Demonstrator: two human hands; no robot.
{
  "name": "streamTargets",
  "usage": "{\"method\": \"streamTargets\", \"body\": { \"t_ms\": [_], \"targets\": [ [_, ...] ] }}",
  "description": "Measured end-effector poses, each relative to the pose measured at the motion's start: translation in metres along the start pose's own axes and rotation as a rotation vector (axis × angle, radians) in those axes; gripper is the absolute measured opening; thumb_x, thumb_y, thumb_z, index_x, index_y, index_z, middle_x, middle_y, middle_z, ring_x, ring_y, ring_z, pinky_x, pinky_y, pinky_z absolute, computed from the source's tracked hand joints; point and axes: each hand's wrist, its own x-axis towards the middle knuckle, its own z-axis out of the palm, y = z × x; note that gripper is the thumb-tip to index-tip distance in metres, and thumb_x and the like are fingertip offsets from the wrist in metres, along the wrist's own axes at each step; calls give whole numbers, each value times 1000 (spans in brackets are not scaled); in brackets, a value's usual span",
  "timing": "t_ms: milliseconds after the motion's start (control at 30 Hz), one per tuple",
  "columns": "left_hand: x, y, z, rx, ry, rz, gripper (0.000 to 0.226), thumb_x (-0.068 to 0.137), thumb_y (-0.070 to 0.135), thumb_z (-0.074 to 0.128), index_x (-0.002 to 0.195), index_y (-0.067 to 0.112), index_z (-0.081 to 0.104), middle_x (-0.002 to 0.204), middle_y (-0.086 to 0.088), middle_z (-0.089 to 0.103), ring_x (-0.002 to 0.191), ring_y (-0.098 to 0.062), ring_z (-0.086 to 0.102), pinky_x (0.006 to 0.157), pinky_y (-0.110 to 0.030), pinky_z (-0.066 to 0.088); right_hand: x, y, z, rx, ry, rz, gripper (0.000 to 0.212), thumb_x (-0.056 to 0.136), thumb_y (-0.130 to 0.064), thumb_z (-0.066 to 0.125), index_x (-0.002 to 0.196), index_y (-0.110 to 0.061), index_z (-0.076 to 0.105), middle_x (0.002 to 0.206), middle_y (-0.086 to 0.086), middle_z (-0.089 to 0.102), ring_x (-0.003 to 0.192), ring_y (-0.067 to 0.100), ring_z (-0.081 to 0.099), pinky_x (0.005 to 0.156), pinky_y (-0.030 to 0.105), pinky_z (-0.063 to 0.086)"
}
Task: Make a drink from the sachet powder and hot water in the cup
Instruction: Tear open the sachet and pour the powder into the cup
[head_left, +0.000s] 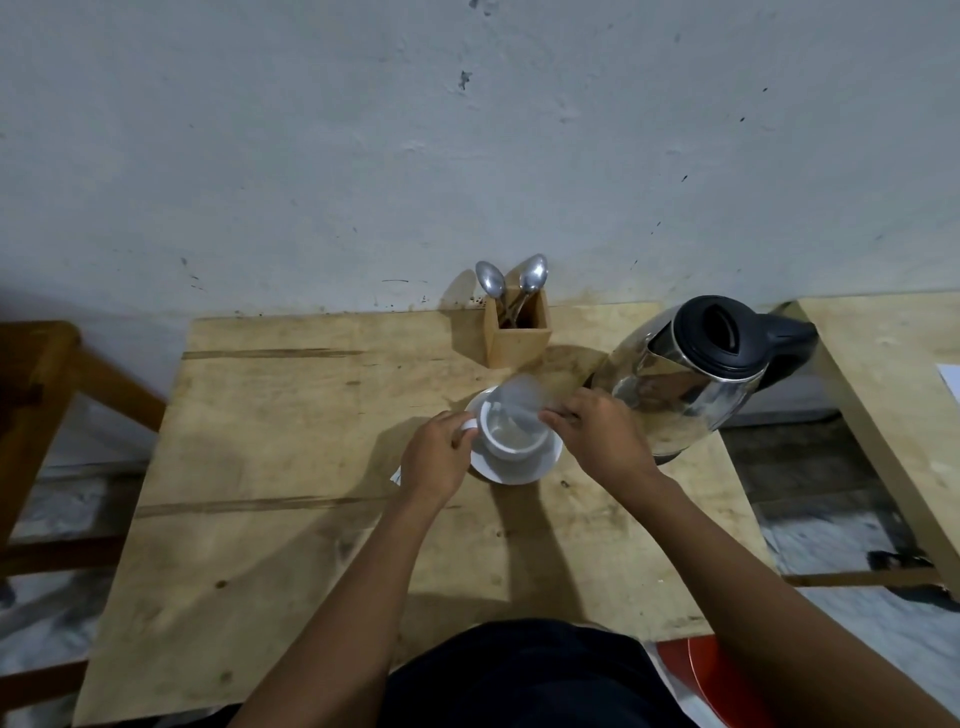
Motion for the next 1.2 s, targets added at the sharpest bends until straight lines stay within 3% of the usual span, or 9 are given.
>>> {"method": "streamTargets", "body": {
  "t_ms": [100, 233, 367, 533, 733, 900, 1067, 1200],
  "targets": [
    [1, -1, 0, -24, -14, -19, 19, 92, 19, 59, 104, 12, 72, 98, -8, 71, 89, -23, 65, 77, -36, 52, -2, 0, -1, 0, 3, -17, 20, 92, -36, 65, 103, -26, 78, 88, -2, 67, 83, 21, 62, 60, 27, 31],
    [2, 0, -1, -55, -34, -67, 25, 91, 19, 60, 114, 18, 70, 102, -3, 71, 90, -20, 65, 78, -30, 50, -3, 2, -1, 1, 1, -10, 23, 95, -37, 61, 108, -25, 76, 95, 0, 66, 87, 22, 63, 65, 27, 31],
    [5, 4, -3, -77, -72, -68, 24, 91, 12, 59, 111, 16, 72, 95, -1, 68, 89, -19, 63, 75, -26, 44, -3, 3, -1, -1, 4, -12, 24, 95, -37, 60, 105, -23, 76, 94, 0, 65, 87, 24, 64, 68, 28, 31],
    [6, 4, -5, -52, -81, -74, 25, 91, 12, 59, 113, 15, 71, 109, -5, 70, 93, -15, 61, 78, -25, 44, -3, 3, -1, -12, 32, -42, 20, 92, -34, 64, 97, -20, 77, 87, 1, 66, 81, 25, 64, 67, 30, 35],
    [6, 7, -7, -84, -86, -118, 29, 91, 21, 59, 120, 22, 66, 114, -3, 70, 99, -21, 66, 86, -39, 55, -6, 0, -3, 30, 85, -53, 18, 92, -33, 66, 93, -19, 78, 83, -1, 65, 72, 23, 63, 66, 29, 36],
    [16, 19, -9, 9, -52, -2, 42, 90, 37, 58, 130, 25, 57, 129, 0, 60, 117, -19, 57, 97, -41, 50, -4, 1, -6, 82, 28, -51, 18, 92, -35, 66, 99, -22, 78, 87, -8, 62, 75, 16, 60, 71, 28, 35],
    [27, 26, -6, 47, -46, 49, 20, 90, 27, 61, 103, 17, 73, 111, 1, 67, 104, -22, 57, 87, -37, 49, -1, -2, -11, 123, 22, -73, 17, 90, -34, 69, 97, -21, 79, 80, -14, 53, 68, 9, 51, 55, 22, 31],
    [31, 26, -5, 111, -19, 62, 20, 91, 25, 60, 102, 15, 74, 107, -2, 70, 100, -24, 57, 84, -37, 49, 3, -1, -15, 157, 46, -70, 18, 88, -30, 72, 97, -16, 77, 82, -8, 60, 70, 11, 54, 60, 25, 35]
  ]
}}
